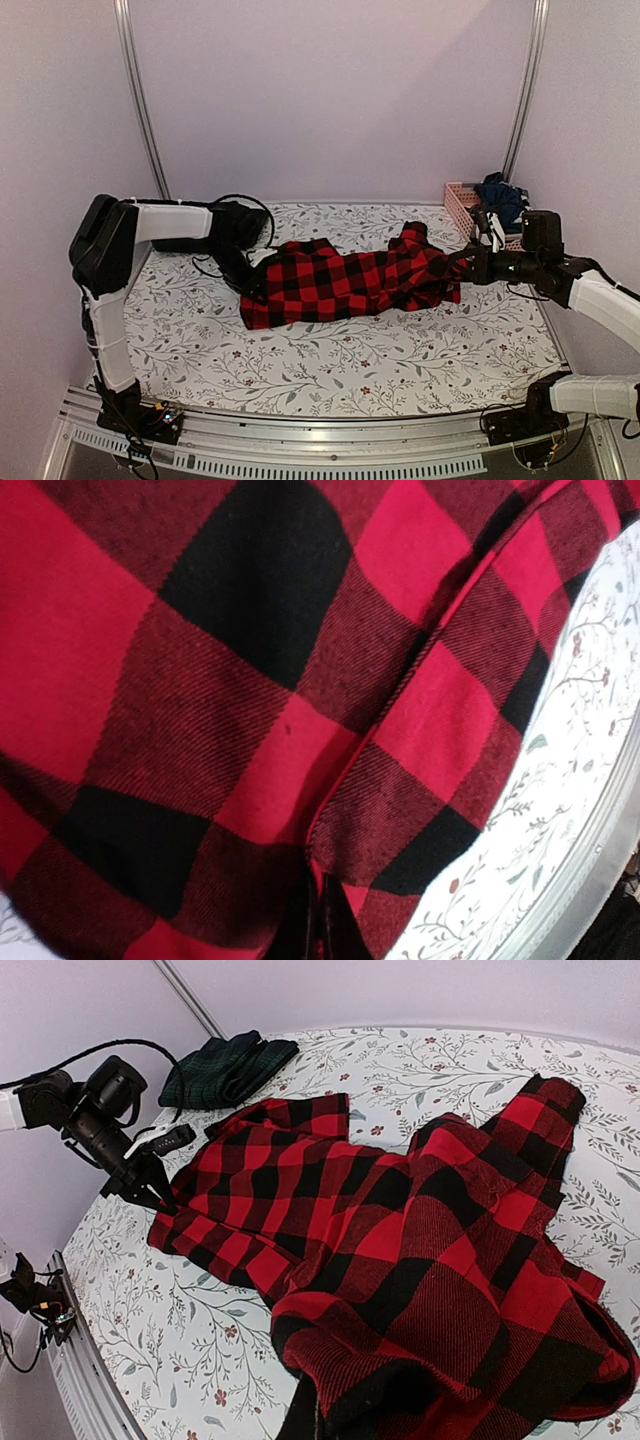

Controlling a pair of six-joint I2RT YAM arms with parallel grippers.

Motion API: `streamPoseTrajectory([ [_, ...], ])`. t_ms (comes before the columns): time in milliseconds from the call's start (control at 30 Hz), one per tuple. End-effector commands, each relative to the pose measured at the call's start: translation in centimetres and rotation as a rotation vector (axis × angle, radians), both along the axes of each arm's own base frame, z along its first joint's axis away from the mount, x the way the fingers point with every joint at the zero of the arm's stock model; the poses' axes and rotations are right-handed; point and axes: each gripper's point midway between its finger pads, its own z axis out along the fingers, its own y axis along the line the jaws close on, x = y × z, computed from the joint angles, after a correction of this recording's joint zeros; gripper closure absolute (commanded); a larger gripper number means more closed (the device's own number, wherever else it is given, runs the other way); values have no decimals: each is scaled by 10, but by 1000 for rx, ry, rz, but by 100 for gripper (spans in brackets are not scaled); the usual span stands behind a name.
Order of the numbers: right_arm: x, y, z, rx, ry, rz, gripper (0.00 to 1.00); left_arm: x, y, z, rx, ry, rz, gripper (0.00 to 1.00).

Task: Fold and stack the mixed laundry pile
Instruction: Flatten out the crumpled T-shirt at the center of the board.

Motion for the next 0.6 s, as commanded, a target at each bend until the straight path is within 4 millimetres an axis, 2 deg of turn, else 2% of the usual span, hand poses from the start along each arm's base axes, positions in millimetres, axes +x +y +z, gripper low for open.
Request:
streamPoseTrajectory([
  [0,7,-4,20,-9,-57,-24,100,33,9,68,-66,-198,70,100],
  [67,14,-7,35,-20,-99,-46,100,52,21,103,-88,-319,129,100],
  [133,27,-11,63,-34,-172,-81,100,72,32,153,-131,-482,202,100],
  [200,41,-14,94,-51,-243,-109,100,88,42,200,-148,-651,259,100],
  [300,59,-17,155,-61,-366,-141,100,101,57,272,-172,-889,347,100],
  [367,71,-17,190,-62,-430,-157,100,101,66,321,-208,-1031,398,100],
  [433,73,-17,229,-51,-510,-163,100,93,75,369,-262,-1161,446,100],
  [567,60,-13,293,-32,-643,-123,100,58,90,453,-390,-1360,494,100],
])
